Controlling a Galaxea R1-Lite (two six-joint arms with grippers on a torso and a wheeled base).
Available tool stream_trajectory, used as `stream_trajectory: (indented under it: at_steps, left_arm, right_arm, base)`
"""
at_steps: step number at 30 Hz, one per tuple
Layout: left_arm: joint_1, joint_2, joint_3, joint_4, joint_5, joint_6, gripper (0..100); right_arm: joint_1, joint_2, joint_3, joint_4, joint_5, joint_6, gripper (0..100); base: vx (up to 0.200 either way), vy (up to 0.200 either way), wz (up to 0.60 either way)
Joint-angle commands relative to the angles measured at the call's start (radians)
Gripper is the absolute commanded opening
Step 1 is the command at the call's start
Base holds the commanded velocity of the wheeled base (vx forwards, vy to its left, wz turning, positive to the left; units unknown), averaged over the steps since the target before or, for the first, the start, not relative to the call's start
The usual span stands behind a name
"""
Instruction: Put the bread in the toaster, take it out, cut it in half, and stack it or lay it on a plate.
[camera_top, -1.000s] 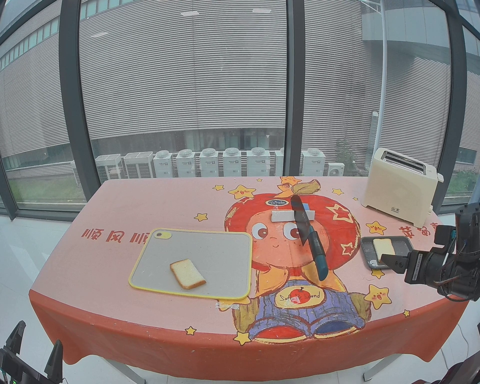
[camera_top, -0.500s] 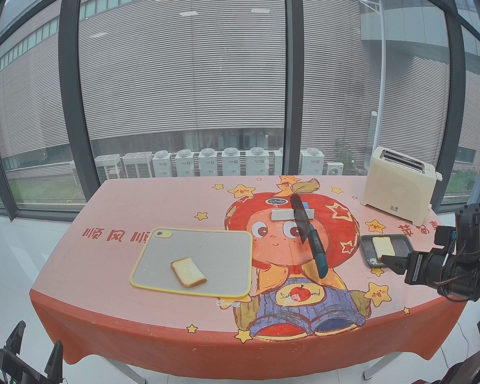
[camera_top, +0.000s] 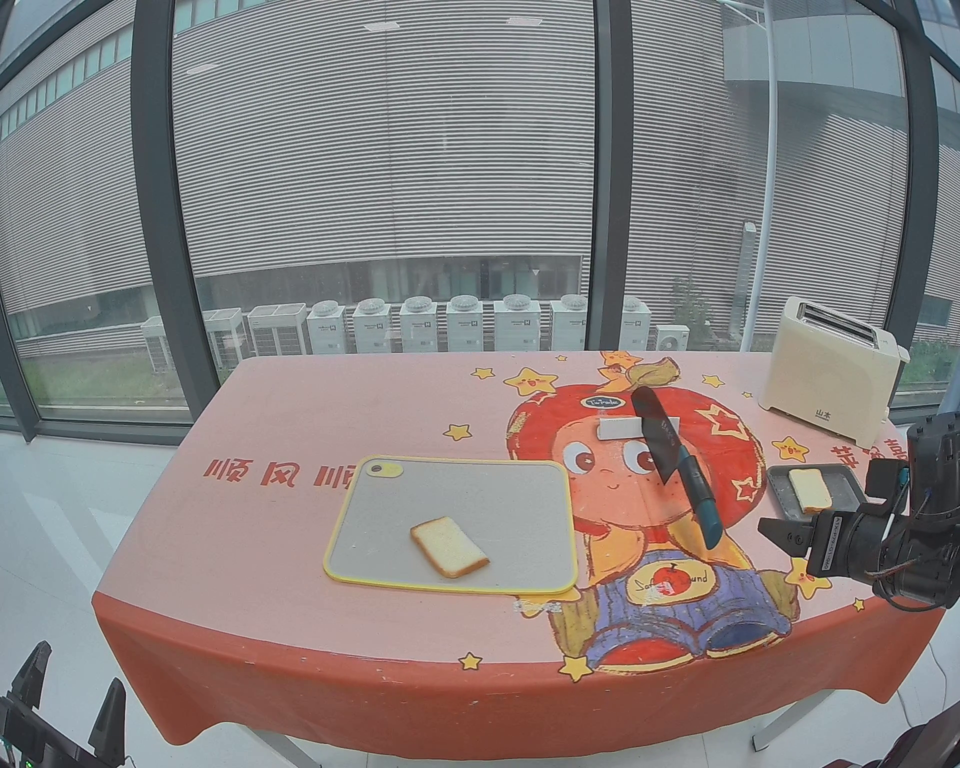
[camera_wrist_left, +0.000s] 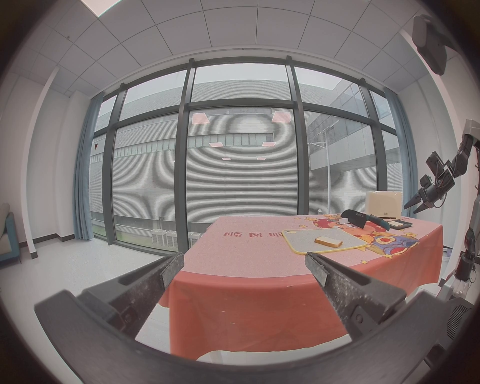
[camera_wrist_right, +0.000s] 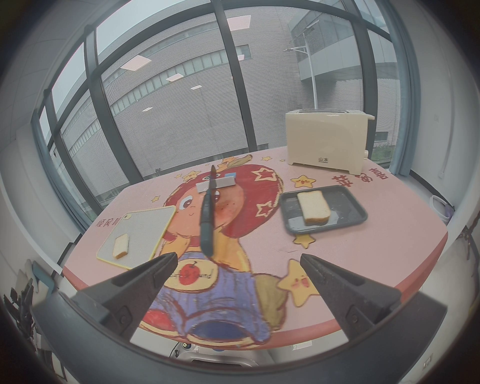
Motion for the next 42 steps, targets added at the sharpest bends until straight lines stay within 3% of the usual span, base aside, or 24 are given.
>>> stream_trajectory:
  at_steps: [1,13,18,23,33,40,42]
  left_arm:
    - [0.000,0.001,0.018,0.000,0.000,0.000,100]
    - [0.000,0.001,0.018,0.000,-0.001,-0.002,100]
    - [0.000,0.001,0.018,0.000,-0.001,-0.002,100]
    - [0.000,0.001,0.018,0.000,-0.003,0.000,100]
    - [0.000,0.001,0.018,0.000,-0.003,0.000,100]
    - [0.000,0.001,0.018,0.000,-0.003,0.000,100]
    - [0.000,0.001,0.018,0.000,-0.003,0.000,100]
  right_arm:
    - [0.006,0.002,0.003,-0.001,0.000,0.000,100]
    - [0.015,-0.002,0.014,0.001,0.001,-0.002,100]
    - [0.027,-0.005,0.041,-0.007,0.003,-0.045,100]
    - [0.041,-0.048,0.044,-0.002,0.006,-0.082,100]
    - [0.043,-0.071,-0.005,0.007,0.009,-0.083,100]
    - [0.109,-0.061,-0.055,0.022,0.018,-0.097,100]
    - [0.139,-0.042,-0.088,0.065,0.043,-0.117,100]
  base:
    - [0.000,0.200,0.00]
    - [0.000,0.200,0.00]
    - [0.000,0.200,0.00]
    - [0.000,0.000,0.00]
    - [0.000,0.000,0.00]
    - [0.000,0.000,0.00]
    - [0.000,0.000,0.00]
